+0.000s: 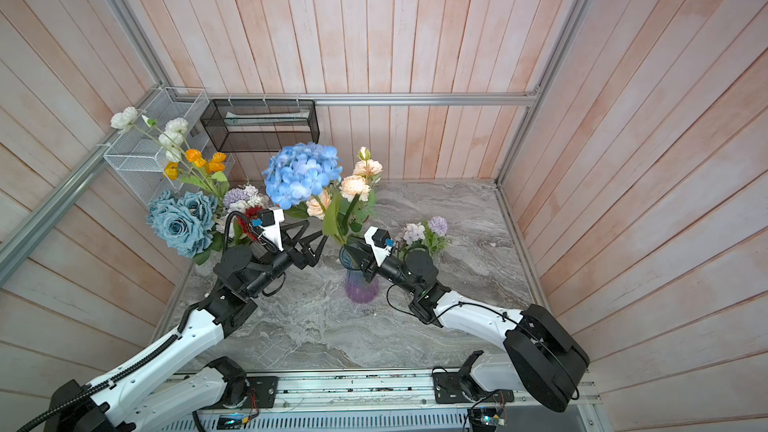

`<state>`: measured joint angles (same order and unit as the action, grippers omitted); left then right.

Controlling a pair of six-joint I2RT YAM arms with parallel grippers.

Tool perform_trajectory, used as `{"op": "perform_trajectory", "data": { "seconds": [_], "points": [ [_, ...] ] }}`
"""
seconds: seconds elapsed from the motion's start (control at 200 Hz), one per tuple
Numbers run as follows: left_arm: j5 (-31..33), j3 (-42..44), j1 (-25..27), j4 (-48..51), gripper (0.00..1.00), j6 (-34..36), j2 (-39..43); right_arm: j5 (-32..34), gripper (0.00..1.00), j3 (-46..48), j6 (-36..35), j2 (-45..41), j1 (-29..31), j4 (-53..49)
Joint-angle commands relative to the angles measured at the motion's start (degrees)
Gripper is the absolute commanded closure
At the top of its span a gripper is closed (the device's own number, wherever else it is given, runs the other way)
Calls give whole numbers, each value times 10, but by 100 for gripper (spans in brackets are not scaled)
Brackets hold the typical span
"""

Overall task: Arrange the flowers into the vase
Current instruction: 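Carry the blue hydrangea over the vase and lower its stem in, then open the right gripper and move it to the lilac flower bunch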

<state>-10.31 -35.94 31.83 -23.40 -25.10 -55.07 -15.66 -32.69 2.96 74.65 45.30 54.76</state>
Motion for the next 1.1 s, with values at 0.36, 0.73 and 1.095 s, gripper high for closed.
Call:
{"op": "perform_trajectory", "data": {
  "seconds": [0.36,0.73,1.095],
  "points": [
    [-1,-16,3,-6,0,11,-5,27,67,-1,-26,-70,3,-59],
    [2,1,3,7,0,15,-6,163,53,-32,7,-210,-38,-296],
    [-5,16,7,-5,0,9,-12,202,53,-26,172,-222,-201,-557]
  ]
}}
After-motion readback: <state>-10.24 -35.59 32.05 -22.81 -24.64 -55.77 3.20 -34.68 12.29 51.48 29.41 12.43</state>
